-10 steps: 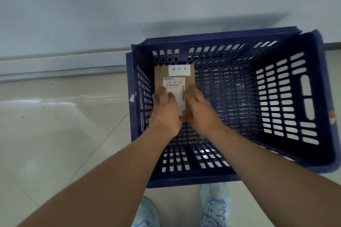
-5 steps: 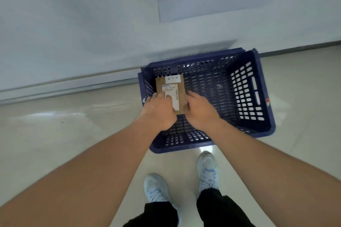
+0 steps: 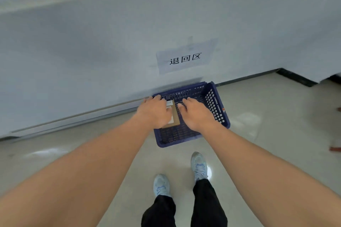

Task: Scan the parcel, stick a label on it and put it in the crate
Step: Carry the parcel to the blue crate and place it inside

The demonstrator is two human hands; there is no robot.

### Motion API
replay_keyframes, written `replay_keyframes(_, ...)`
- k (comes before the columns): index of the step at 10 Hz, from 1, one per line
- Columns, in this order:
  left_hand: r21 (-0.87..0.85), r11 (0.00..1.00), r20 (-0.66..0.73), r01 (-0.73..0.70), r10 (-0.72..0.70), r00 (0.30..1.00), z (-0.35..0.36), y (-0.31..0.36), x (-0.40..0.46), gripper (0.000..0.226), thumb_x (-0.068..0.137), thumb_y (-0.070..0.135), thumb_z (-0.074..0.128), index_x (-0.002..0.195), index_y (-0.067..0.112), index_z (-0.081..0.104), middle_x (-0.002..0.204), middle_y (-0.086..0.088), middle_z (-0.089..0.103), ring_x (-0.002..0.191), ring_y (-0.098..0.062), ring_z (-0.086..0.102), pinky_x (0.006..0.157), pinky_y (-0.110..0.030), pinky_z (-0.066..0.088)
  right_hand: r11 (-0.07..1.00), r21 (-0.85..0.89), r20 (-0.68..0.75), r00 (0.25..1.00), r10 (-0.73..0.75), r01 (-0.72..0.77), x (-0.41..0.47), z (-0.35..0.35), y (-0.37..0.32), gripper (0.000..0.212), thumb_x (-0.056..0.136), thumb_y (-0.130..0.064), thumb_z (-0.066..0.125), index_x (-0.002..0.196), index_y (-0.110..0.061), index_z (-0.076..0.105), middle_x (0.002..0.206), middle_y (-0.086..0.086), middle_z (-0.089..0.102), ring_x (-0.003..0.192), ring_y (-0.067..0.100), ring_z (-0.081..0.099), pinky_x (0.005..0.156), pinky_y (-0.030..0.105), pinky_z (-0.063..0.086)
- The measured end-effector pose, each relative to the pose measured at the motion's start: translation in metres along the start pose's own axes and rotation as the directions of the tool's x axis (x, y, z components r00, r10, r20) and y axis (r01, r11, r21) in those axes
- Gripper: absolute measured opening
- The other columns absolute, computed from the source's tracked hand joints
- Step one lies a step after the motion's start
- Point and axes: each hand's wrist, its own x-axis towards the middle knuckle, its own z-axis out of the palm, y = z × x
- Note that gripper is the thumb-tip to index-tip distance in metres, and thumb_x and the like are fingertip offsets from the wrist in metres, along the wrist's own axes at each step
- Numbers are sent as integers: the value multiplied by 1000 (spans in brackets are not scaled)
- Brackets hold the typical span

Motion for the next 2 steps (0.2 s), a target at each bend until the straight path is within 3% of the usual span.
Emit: replay_keyframes(2, 60, 996, -110, -66, 72, 991, -83, 35, -91, 55, 103, 47, 31, 135, 10, 55, 137, -12, 53, 129, -36, 50, 110, -50, 39, 999, 21, -157, 987, 30, -27, -98, -81, -36, 62, 108, -53, 28, 151, -13, 46, 164, 10, 37, 146, 36, 40, 115, 54, 38)
